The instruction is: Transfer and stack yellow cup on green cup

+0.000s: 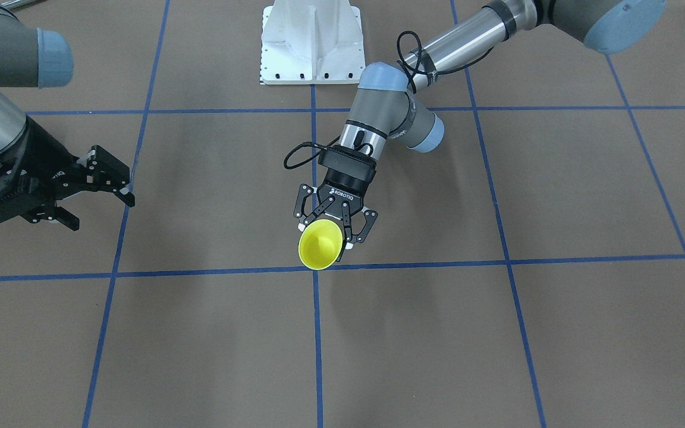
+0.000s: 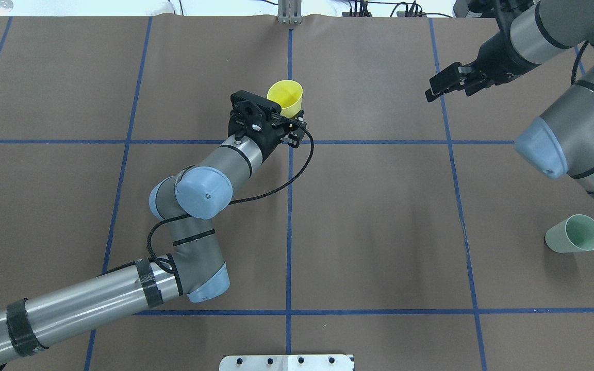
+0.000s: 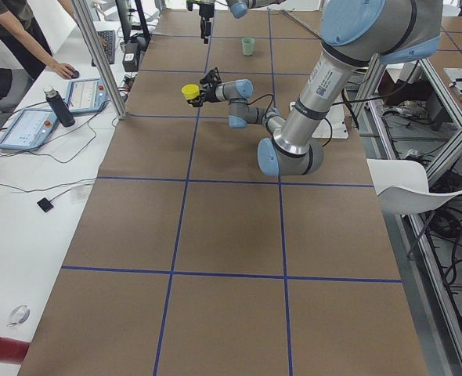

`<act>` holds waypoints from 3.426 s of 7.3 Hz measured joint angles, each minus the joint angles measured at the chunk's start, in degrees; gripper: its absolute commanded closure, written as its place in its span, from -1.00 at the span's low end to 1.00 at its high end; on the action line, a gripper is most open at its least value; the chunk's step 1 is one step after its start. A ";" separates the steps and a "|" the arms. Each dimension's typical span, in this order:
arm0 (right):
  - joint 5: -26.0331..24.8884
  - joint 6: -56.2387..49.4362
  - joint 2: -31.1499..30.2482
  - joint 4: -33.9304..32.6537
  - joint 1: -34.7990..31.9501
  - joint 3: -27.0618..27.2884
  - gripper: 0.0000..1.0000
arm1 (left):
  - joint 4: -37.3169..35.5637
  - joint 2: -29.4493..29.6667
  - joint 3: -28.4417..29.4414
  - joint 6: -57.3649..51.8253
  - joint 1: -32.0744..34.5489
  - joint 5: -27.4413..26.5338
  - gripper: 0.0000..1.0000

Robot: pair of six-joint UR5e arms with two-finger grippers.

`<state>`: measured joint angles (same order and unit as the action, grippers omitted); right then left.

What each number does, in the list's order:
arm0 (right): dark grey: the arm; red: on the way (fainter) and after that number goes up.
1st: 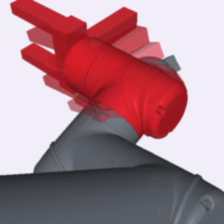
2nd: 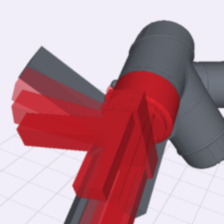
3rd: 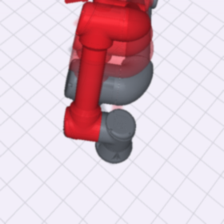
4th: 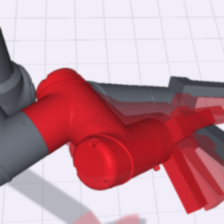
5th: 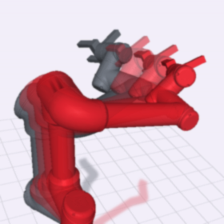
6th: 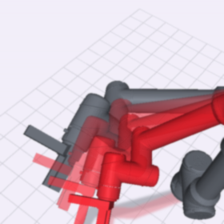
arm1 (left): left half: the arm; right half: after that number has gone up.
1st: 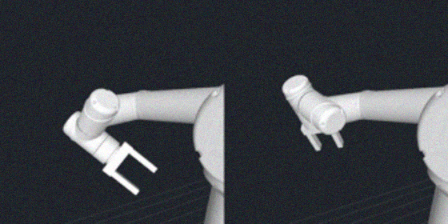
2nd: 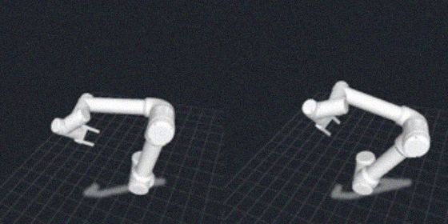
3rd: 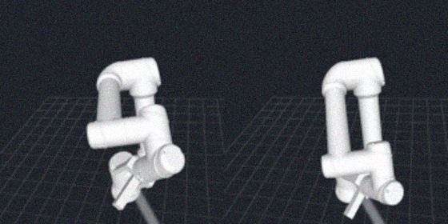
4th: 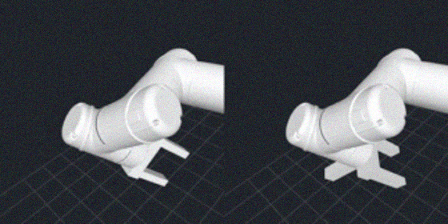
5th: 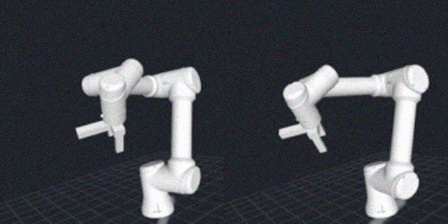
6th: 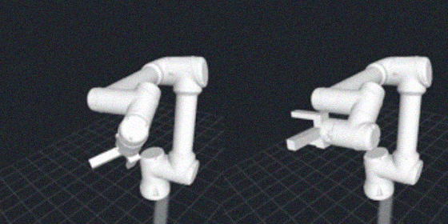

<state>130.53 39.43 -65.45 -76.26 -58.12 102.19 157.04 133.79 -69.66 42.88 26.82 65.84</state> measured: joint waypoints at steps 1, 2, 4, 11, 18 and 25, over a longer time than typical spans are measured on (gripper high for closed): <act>-0.55 0.41 1.63 -0.04 0.93 -0.66 -0.98 | 2.71 -0.09 0.09 -2.97 1.12 4.49 0.37; -1.14 0.72 2.94 -0.06 1.82 -1.28 -0.98 | 5.59 -0.40 0.10 -7.61 1.99 7.92 0.37; -1.67 1.24 5.42 -0.05 3.02 -2.84 -0.98 | 11.90 -1.88 0.03 -13.50 3.08 13.34 0.04; -6.20 12.61 18.46 0.00 9.78 -10.64 -0.82 | 20.60 -6.19 -0.21 -21.25 2.45 14.93 -0.03; -7.85 13.48 24.36 -0.01 13.31 -17.58 -0.45 | 20.67 -6.17 -0.64 -21.26 2.36 14.93 -0.01; -8.29 13.72 24.32 0.05 15.10 -17.49 0.84 | 20.69 -6.16 -0.83 -21.26 2.36 14.97 0.00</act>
<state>122.25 53.16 -41.13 -76.21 -43.02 84.70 177.74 127.63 -70.49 21.62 29.18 80.81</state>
